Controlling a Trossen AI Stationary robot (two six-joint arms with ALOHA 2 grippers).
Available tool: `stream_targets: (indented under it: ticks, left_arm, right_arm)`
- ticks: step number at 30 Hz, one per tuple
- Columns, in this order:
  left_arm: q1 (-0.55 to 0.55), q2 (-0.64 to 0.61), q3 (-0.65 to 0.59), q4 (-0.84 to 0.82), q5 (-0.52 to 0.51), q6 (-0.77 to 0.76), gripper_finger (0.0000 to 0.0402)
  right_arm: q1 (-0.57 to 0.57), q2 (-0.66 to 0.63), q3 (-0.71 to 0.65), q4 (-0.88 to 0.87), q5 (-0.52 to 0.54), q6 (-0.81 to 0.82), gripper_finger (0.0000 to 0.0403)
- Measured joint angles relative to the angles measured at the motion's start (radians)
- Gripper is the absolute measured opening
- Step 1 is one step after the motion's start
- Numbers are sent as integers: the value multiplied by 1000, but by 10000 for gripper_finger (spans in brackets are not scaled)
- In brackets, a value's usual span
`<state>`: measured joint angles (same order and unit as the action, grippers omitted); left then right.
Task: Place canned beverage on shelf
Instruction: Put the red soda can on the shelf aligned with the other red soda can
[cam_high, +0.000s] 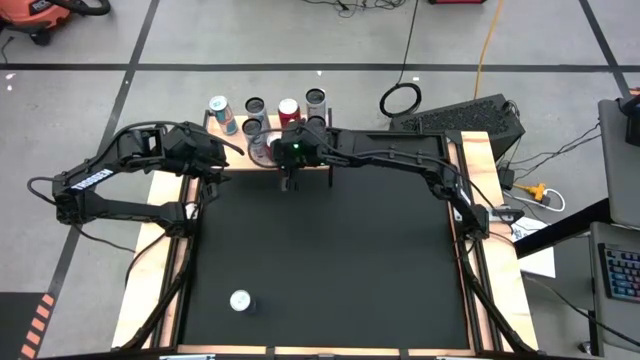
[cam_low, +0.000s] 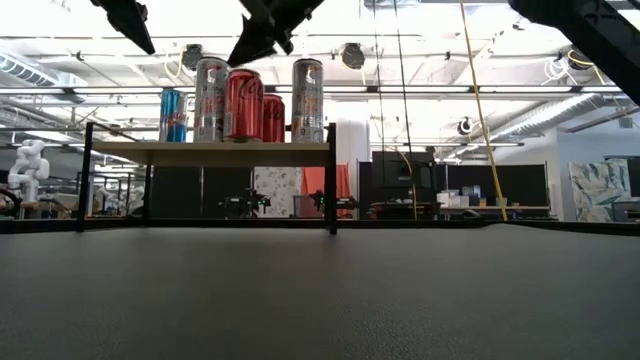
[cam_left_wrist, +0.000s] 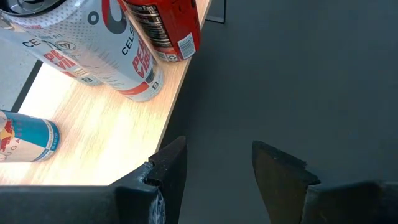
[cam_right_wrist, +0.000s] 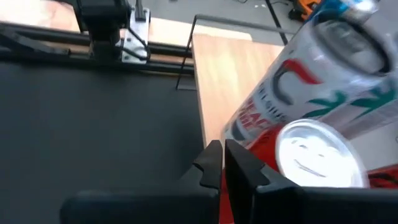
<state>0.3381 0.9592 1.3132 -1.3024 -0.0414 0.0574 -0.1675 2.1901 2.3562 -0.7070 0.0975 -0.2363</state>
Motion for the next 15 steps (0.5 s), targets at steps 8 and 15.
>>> stream_targets:
  ticks: [8, 15]
  left_arm:
    - [0, 0, 0, 0, 0, 0, 180]
    - [0, 0, 0, 0, 0, -1, 180]
  right_arm:
    - [6, 5, -1, 24, 4, -5, 0]
    - [-2, 18, 0, 43, 8, 8, 0]
